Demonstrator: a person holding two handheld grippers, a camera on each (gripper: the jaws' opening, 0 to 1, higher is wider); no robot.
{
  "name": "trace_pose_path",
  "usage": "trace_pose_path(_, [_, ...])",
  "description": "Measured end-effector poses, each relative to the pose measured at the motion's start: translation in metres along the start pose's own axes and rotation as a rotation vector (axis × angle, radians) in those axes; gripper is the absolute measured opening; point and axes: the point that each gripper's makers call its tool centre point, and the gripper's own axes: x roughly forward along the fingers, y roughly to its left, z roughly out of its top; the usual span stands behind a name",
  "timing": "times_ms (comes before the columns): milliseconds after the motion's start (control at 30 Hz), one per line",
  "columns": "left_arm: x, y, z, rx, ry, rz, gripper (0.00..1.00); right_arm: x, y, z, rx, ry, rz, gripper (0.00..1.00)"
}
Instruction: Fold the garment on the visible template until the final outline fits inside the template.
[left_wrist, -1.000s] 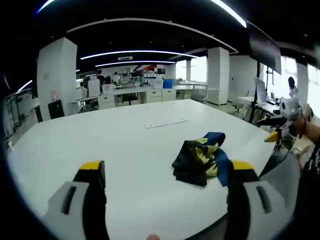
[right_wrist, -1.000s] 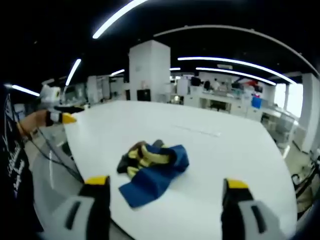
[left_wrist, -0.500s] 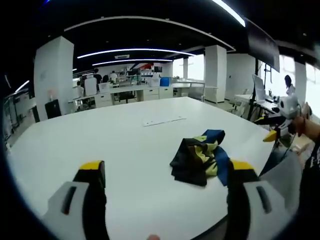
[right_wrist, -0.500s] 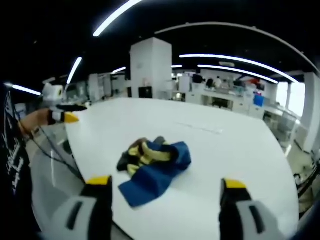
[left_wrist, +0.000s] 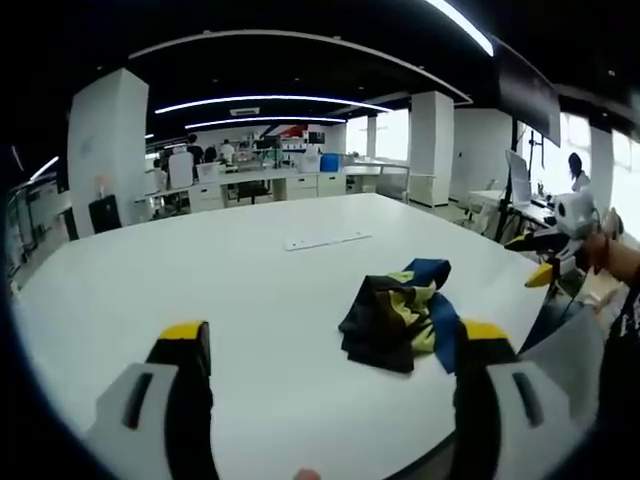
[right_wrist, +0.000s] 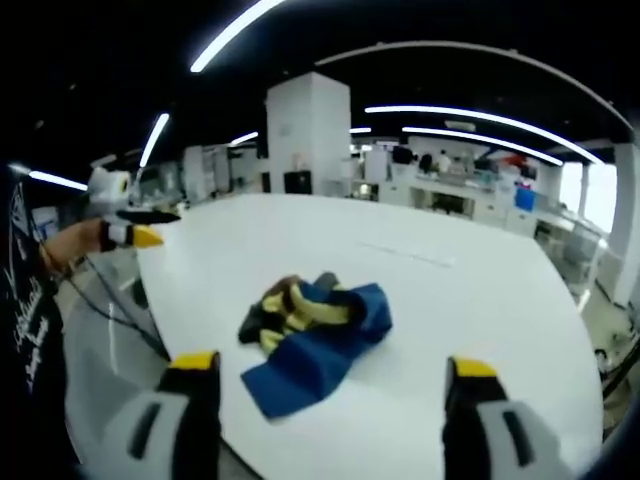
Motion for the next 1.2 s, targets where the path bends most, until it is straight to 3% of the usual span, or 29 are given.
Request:
trace_pose_path(167, [0.000, 0.000, 0.000, 0.001, 0.002, -0.002, 0.99, 0.004, 0.002, -0.001, 0.006, 0.005, 0.016, 0.99])
trace_pose_path(600, [0.002, 0.001, 0.004, -0.012, -0.017, 0.000, 0.99, 0.009, 0.009, -0.004, 0.004, 0.028, 0.045, 0.99])
trace_pose_path(967, [0.015, -0.005, 0.010, -0.021, -0.048, -0.036, 0.98, 0.028, 0.021, 0.009, -0.055, 0.027, 0.102, 0.97])
trace_pose_path(1200, [0.029, -0.010, 0.003, 0.005, -0.025, -0.071, 0.96, 0.046, 0.030, 0.016, -0.117, 0.037, 0.161, 0.92])
